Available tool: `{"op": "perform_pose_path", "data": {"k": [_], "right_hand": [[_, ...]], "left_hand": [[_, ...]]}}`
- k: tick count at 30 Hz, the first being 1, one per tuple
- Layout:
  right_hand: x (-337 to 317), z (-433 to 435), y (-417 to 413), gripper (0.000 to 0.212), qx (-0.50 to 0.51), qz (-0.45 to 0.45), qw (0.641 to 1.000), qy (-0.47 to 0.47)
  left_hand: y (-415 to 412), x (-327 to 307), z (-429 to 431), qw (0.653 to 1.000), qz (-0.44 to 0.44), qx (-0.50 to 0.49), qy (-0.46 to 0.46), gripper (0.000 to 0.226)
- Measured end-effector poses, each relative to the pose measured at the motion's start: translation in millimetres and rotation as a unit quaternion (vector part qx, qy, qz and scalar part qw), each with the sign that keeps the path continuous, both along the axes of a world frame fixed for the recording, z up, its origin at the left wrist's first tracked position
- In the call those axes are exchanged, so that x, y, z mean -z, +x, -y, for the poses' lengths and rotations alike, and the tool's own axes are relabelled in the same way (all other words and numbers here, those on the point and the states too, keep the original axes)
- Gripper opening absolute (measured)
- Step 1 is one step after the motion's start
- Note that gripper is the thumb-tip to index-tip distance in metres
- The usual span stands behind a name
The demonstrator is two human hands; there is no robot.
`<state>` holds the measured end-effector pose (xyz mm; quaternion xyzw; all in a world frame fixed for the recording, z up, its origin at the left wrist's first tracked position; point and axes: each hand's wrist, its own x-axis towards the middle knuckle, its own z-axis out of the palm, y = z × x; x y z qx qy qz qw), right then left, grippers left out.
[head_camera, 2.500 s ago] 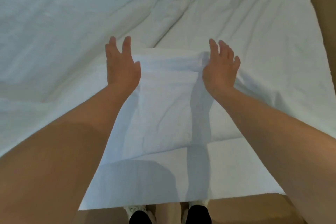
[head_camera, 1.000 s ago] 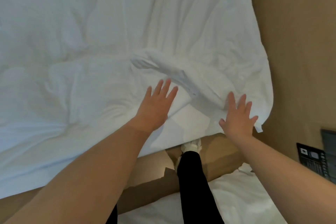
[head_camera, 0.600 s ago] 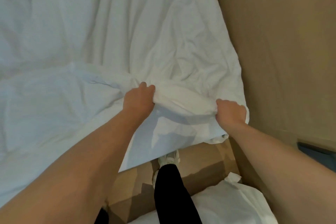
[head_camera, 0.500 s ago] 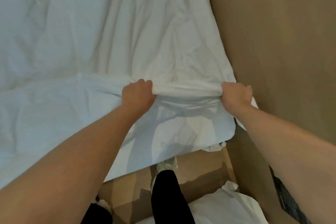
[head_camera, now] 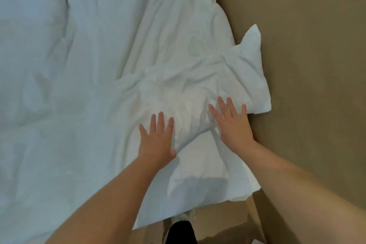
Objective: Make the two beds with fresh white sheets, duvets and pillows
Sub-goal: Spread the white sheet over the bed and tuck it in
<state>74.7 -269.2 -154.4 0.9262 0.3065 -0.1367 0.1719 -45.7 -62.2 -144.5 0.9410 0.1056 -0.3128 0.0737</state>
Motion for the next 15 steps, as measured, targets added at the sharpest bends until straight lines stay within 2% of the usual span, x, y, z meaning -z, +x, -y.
{"op": "perform_pose_path", "data": {"k": [4, 6, 9, 11, 12, 15], "right_hand": [[58, -11, 20, 0.102, -0.011, 0.024, 0.999, -0.044], [85, -33, 42, 0.094, -0.014, 0.025, 0.997, -0.075], [115, -55, 60, 0.052, -0.02, -0.033, 0.999, -0.029], [125, -55, 61, 0.022, -0.095, 0.003, 0.995, 0.02], [125, -51, 61, 0.015, -0.114, 0.001, 0.993, 0.027], [96, -23, 47, 0.028, -0.124, -0.079, 0.98, -0.132]], "left_hand": [[-4, 62, 10, 0.999, -0.03, -0.028, 0.023, 0.112], [2, 90, 8, 0.997, -0.035, -0.042, 0.048, 0.107], [8, 124, 7, 0.997, -0.023, -0.045, 0.063, 0.082], [9, 136, 0, 0.999, -0.002, -0.044, 0.032, 0.073], [7, 138, -4, 0.999, 0.002, -0.036, 0.009, 0.07], [-4, 124, -1, 0.998, 0.007, 0.002, -0.07, 0.058]]}}
